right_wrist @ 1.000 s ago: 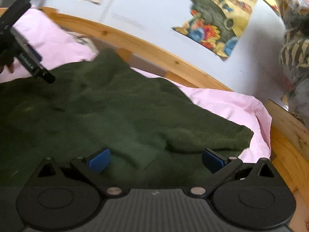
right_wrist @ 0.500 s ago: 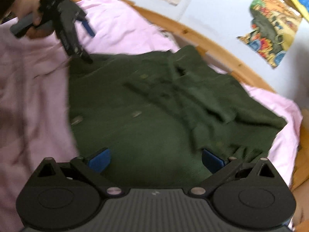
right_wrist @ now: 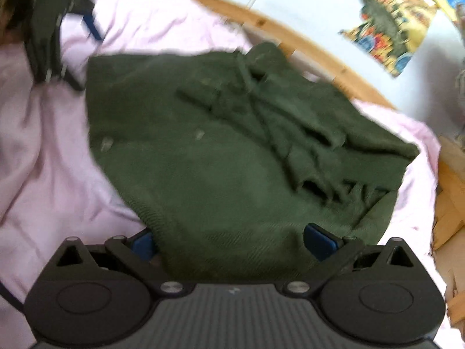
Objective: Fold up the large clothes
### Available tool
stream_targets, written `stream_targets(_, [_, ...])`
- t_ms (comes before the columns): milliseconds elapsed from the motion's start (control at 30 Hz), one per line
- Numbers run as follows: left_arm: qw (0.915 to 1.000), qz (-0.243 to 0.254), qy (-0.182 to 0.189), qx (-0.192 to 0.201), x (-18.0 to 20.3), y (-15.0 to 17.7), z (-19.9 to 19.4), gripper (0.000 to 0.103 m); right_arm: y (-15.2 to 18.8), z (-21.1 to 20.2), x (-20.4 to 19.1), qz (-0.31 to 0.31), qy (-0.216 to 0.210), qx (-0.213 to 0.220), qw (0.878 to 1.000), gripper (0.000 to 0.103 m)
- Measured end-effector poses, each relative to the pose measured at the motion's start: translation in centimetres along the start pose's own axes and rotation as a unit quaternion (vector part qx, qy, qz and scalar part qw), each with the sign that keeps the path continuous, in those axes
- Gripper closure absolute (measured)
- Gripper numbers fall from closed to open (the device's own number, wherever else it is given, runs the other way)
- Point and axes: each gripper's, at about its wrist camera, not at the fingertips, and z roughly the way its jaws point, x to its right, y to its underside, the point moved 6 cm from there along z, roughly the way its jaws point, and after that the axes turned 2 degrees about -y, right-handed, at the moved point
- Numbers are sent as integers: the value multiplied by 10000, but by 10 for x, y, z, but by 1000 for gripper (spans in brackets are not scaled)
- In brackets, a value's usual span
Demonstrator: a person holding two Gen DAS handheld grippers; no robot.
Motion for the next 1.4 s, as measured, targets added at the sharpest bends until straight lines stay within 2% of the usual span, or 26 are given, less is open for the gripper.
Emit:
stream_targets(133, [9998,38,-171,34,1,1,8,1,-11,-3,24,517,-200,305,9980,3])
stream_targets(200, [9998,68,-204,55,1,-1,9,1,-14,0,36,939,-448,366,9939,4])
stream_targets(333, [9996,135,-230,-67,2,-2,16,1,-11,2,59,2054,-1177,356,9709,4])
stream_targets(400, [9994,182,-255,-144,4,0,21,1,-8,-3,62,2285,-1391,380,9628,4])
stream_targets(433, [9993,193,-259,-179,5,1,23,1,-8,-5,57,2206,-1375,379,9649,3])
stream_targets(500, [9992,198,-263,-245,7,2,27,0,-8,-7,45,1674,-1175,322,9783,2])
stream_targets(567, [9992,156,-256,-267,7,2,29,0,-9,-2,25,807,-808,141,9934,2])
stream_targets(633, [9992,100,-234,-313,5,1,31,0,-8,6,4,-35,-529,34,9986,3])
stream_targets(700, [9992,70,-225,-321,5,1,31,0,-8,11,-4,-443,-367,62,9983,11])
stream_targets(733, [9992,58,-230,-316,6,1,31,0,-11,13,-4,-386,-452,79,9982,13])
stream_targets(800, [9993,50,-255,-277,7,2,29,1,-19,10,6,71,-702,144,9974,21])
stream_targets(833, [9993,61,-272,-242,7,2,28,1,-22,9,14,462,-965,141,9942,24])
stream_targets(867, [9994,82,-280,-178,8,2,26,1,-24,9,24,895,-1250,128,9880,35])
stream_targets(900, [9995,92,-270,-118,8,2,23,1,-26,8,36,1452,-1571,206,9766,51])
stream_targets(967, [9997,80,-219,-23,9,0,20,1,-29,7,53,2191,-1936,253,9560,53])
stream_targets(1000, [9998,61,-202,1,9,-1,18,1,-30,8,59,2312,-2014,260,9515,56])
stream_targets(1033, [9998,47,-187,11,9,-2,18,1,-30,8,59,2237,-1961,298,9543,60])
stream_targets(1100, [9999,16,-161,41,10,-6,17,1,-33,6,54,1905,-1885,375,9627,83])
stream_targets(1267, [9998,64,-156,144,16,-12,20,1,-44,4,76,2682,-1832,754,9428,91])
stream_targets(1400, [9994,203,-199,190,23,-14,22,1,-51,13,100,3275,-1766,913,9237,92])
